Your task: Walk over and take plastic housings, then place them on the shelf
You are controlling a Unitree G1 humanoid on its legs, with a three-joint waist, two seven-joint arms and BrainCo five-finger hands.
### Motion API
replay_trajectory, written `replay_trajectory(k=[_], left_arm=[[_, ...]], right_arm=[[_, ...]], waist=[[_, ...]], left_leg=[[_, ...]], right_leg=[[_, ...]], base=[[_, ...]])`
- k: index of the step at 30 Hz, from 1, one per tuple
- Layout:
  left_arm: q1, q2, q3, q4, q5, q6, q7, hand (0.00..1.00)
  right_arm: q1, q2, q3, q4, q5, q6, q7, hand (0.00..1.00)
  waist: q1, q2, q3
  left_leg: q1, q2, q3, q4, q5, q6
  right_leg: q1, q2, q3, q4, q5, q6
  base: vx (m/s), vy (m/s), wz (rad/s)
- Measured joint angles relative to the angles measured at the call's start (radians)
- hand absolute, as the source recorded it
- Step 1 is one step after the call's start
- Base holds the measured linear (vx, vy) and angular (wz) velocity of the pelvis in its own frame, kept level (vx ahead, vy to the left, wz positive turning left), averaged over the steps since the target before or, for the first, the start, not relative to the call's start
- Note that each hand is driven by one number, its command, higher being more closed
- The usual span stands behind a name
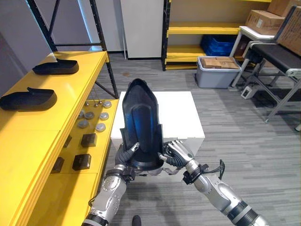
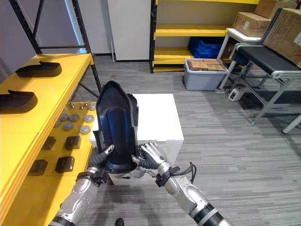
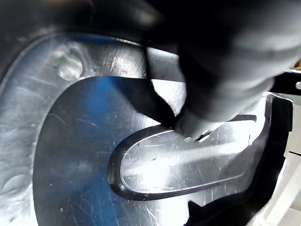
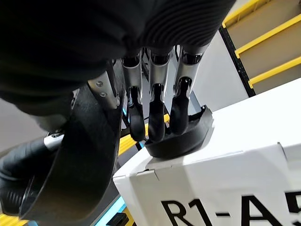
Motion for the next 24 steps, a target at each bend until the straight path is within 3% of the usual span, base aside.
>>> replay_trajectory(k=[5,8,16,20,24], left_arm=[[0.014,-0.081,0.062,-0.174,0.184,0.001,0.034,1.0],[0.036,-0.121,0.084,-0.229,0.24,-0.003,0.043,1.0],[0.183,-0.158,0.23,-0.297,0.33,-0.001,0.084,1.0],[0.241,-0.187,0.298,-0.359,0.355,-0.006,0.083,1.0],[0.288,-0.195,0.351,-0.366,0.372,-0.009,0.075,1.0]], right_arm=[[0.07,0.098,-0.196,-0.191,0.094,-0.019,-0.025,0.0],[0.076,0.133,-0.268,-0.29,0.149,-0.047,-0.041,0.0],[0.18,0.252,-0.657,-0.388,0.482,-0.087,-0.09,0.0],[0.285,0.282,-0.807,-0.29,0.601,-0.122,-0.082,0.0],[0.369,0.283,-0.873,-0.046,0.689,-0.109,-0.029,0.0]], waist=[[0.003,0.0,0.0],[-0.003,0.0,0.0],[-0.021,-0.001,0.0],[-0.029,-0.002,0.0],[-0.042,-0.001,-0.001]], left_leg=[[0.009,-0.009,0.0,0.0,0.002,0.003],[0.018,-0.009,0.0,0.0,0.002,0.002],[0.019,-0.011,-0.007,-0.001,-0.005,-0.006],[0.018,-0.012,-0.007,-0.001,-0.006,-0.008],[0.016,-0.011,-0.007,-0.001,-0.008,-0.01]], right_leg=[[0.005,-0.004,-0.001,0.007,-0.003,0.0],[0.007,-0.005,-0.001,0.023,-0.014,0.0],[0.001,-0.006,-0.009,0.038,-0.033,0.001],[0.001,-0.007,-0.009,0.035,-0.031,0.0],[0.001,-0.006,-0.009,0.03,-0.031,0.0]], base=[[0.0,0.0,0.0],[0.0,-0.003,0.02],[-0.01,-0.003,0.02],[0.0,0.0,0.0],[0.0,0.0,0.0]])
